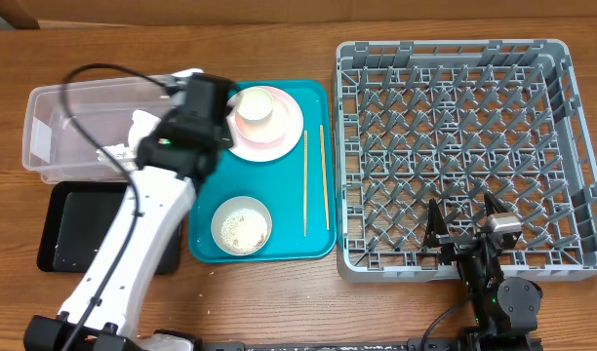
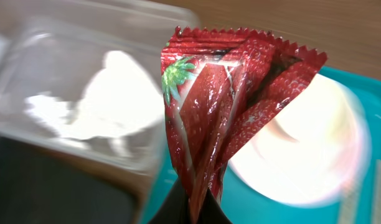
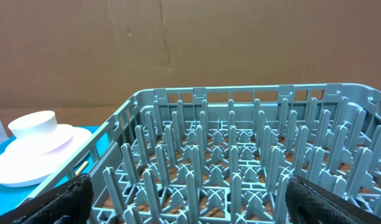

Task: Sort waste into correct bins and load items into the dishwasher
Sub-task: 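Carry the red wrapper left and release it into the clear bin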

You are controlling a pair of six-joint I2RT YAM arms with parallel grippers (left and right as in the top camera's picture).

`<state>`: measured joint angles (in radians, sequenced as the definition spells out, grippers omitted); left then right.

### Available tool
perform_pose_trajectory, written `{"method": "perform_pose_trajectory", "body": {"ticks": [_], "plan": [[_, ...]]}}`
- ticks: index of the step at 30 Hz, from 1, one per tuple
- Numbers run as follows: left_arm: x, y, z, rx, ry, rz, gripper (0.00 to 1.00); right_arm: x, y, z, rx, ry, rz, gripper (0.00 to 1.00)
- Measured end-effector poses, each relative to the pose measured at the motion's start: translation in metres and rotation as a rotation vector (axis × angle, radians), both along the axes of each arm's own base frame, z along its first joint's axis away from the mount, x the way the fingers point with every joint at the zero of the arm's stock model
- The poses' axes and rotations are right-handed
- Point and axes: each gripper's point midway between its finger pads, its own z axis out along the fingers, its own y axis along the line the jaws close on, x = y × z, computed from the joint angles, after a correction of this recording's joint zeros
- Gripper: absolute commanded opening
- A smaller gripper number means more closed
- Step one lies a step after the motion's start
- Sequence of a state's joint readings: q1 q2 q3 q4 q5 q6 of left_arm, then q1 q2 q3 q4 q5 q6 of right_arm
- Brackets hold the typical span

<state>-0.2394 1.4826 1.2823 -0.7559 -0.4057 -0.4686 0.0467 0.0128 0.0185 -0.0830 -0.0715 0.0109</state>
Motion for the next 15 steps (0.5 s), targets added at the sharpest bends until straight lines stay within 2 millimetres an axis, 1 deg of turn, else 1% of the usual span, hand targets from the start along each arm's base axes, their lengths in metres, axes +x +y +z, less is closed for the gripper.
{"method": "perform_pose_trajectory", "body": {"ticks": [3,5,6,7,9,10,12,14,15], "plan": [[0.001,0.044,-0.004,0.012,0.013,0.114,0.04,0.0,0.0,0.0,0.0,0.0,0.0,1.0],[0.002,0.066,-0.008,0.011,0.017,0.172,0.05,0.0,0.0,0.0,0.0,0.0,0.0,1.0],[0.005,0.083,-0.014,0.01,0.02,0.218,0.04,0.0,0.0,0.0,0.0,0.0,0.0,1.0],[0.007,0.094,-0.02,0.005,0.027,0.243,0.04,0.0,0.0,0.0,0.0,0.0,0.0,1.0],[0.013,0.108,-0.032,-0.009,0.038,0.276,0.04,0.0,0.0,0.0,0.0,0.0,0.0,1.0],[0.016,0.114,-0.039,-0.015,0.046,0.288,0.07,0.0,0.0,0.0,-0.001,-0.001,0.0,1.0],[0.021,0.125,-0.056,-0.032,0.068,0.311,0.21,0.0,0.0,0.0,0.0,0.0,0.0,1.0],[0.025,0.133,-0.072,-0.053,0.086,0.33,0.43,0.0,0.0,0.0,0.0,0.0,0.0,1.0],[0.027,0.137,-0.078,-0.059,0.094,0.333,0.58,0.0,0.0,0.0,0.0,0.0,0.0,1.0]]}}
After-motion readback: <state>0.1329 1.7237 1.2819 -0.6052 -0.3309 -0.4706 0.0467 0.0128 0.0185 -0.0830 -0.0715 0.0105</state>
